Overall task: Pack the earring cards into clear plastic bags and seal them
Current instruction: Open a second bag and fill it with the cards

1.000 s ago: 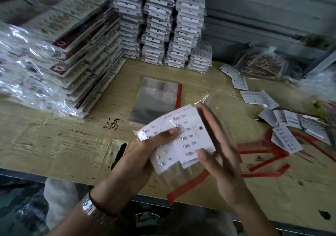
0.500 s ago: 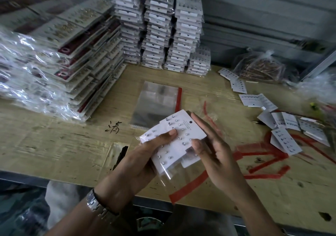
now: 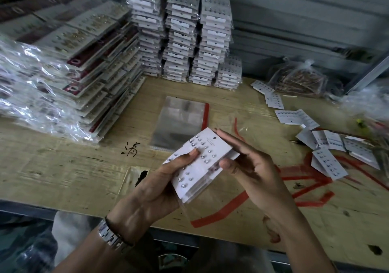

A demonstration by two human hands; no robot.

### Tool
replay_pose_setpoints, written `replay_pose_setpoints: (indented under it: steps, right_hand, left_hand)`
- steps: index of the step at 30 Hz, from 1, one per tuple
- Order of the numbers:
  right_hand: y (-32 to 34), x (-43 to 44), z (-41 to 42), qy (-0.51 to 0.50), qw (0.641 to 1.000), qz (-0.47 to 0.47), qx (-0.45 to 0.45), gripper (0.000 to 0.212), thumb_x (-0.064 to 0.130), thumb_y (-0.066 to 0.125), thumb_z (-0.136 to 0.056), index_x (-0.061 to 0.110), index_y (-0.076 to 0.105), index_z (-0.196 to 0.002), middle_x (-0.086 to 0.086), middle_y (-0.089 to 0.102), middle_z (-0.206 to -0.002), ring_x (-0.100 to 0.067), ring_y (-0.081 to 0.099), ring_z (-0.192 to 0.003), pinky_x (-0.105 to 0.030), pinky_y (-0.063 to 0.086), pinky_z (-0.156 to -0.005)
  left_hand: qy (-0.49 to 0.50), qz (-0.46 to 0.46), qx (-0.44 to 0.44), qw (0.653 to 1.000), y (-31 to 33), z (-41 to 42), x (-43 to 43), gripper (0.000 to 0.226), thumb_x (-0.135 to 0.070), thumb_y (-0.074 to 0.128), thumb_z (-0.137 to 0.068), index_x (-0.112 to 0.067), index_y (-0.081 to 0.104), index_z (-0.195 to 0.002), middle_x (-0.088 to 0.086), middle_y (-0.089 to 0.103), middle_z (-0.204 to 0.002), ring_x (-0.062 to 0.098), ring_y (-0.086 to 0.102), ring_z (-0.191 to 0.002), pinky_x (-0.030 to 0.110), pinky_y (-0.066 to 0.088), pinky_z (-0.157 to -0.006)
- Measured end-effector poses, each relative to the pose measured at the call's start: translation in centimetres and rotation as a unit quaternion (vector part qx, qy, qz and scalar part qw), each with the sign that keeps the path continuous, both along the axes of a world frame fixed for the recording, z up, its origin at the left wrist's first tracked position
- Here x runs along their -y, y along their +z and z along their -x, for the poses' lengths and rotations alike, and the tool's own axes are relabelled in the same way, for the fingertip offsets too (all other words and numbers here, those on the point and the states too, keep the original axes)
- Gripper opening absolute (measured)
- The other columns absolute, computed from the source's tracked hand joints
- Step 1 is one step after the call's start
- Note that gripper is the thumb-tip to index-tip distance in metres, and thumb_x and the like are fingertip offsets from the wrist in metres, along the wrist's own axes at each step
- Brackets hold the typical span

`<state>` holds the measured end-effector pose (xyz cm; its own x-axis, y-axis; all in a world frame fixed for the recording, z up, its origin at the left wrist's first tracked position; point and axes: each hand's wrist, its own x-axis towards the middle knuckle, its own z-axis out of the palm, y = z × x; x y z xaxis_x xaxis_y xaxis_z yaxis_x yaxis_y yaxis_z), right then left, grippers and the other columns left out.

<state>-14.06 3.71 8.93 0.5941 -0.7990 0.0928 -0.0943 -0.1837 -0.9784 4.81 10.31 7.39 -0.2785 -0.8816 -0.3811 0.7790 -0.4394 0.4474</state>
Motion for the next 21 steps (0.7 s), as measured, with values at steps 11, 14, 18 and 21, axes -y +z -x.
replay_pose_setpoints:
  steps: [11, 14, 18, 21]
  right_hand:
    - [-0.4, -1.0, -1.3, -0.055, 0.987, 0.145, -0.051, 0.064, 0.033, 0.07, -0.082, 0.02, 0.05, -0.141, 0.049, 0.048, -0.124, 0.013, 0.051, -0.121, -0.008, 0.042, -0.098]
    - [-0.5, -0.8, -1.4, -0.065, 0.993, 0.098, -0.027, 0.059, 0.039, 0.069, -0.082, 0.025, 0.053, -0.138, 0.034, 0.058, -0.127, 0.007, 0.056, -0.119, -0.013, 0.046, -0.097]
    - [-0.6, -1.0, -1.7, -0.069, 0.996, 0.061, -0.021, 0.044, 0.036, 0.064, -0.088, 0.025, 0.057, -0.131, 0.025, 0.07, -0.108, 0.009, 0.065, -0.097, -0.007, 0.048, -0.08]
    - [-0.3, -1.1, -1.8, -0.085, 0.992, 0.081, -0.035, 0.04, 0.041, 0.061, -0.089, 0.027, 0.06, -0.127, 0.024, 0.071, -0.105, 0.004, 0.068, -0.09, -0.007, 0.048, -0.074]
  left_hand:
    - [0.004, 0.006, -0.036, 0.999, -0.5, -0.6, 0.0, 0.039, -0.02, 0.073, -0.082, 0.001, 0.071, -0.116, 0.021, 0.072, -0.111, 0.028, 0.075, -0.083, 0.036, 0.063, -0.071]
    - [0.014, 0.002, -0.023, 1.0, -0.5, -0.7, -0.1, 0.055, -0.018, 0.09, -0.066, 0.001, 0.072, -0.115, 0.022, 0.072, -0.111, 0.028, 0.075, -0.083, 0.039, 0.063, -0.075]
    - [0.025, -0.011, -0.048, 0.998, -0.3, -0.7, 0.2, 0.06, -0.016, 0.098, -0.053, 0.002, 0.075, -0.106, 0.02, 0.075, -0.099, 0.027, 0.076, -0.079, 0.04, 0.063, -0.075]
    - [0.021, -0.004, -0.058, 0.998, -0.5, -0.7, 0.1, 0.051, -0.019, 0.093, -0.062, 0.002, 0.075, -0.105, 0.019, 0.075, -0.099, 0.027, 0.076, -0.079, 0.039, 0.062, -0.078]
